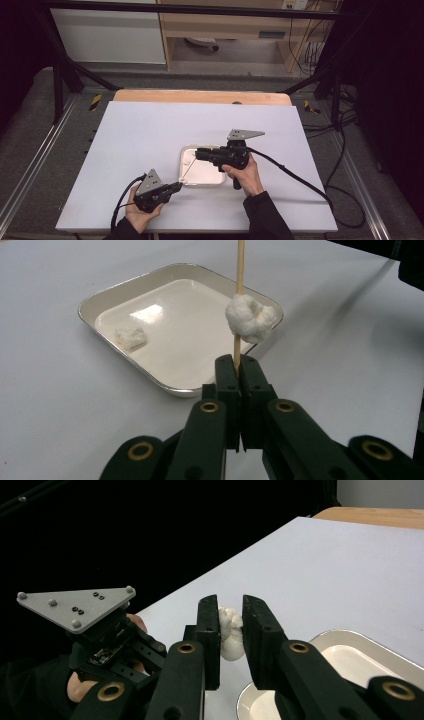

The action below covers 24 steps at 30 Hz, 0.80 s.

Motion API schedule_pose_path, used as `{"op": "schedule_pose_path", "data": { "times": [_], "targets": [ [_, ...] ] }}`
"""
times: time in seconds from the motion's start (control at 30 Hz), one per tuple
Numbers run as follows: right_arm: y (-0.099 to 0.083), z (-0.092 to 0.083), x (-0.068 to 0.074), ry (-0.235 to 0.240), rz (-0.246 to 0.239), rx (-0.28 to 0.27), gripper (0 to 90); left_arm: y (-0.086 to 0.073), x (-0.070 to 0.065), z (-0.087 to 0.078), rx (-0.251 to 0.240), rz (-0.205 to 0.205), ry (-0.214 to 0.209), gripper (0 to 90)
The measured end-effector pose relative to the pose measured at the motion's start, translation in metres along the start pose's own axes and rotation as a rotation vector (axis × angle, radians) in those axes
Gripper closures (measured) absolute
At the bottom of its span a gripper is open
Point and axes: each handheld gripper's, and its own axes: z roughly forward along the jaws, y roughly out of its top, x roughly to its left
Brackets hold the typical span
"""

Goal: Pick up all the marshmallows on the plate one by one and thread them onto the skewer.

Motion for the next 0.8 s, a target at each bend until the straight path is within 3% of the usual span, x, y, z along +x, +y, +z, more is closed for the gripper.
{"op": "schedule_pose_path", "data": {
  "times": [0.8],
  "targets": [
    [-0.014,0.013,0.002,0.01,0.005,0.007,79.2,0.001,-0.002,0.0,0.002,0.005,0.025,88.7]
  ]
}}
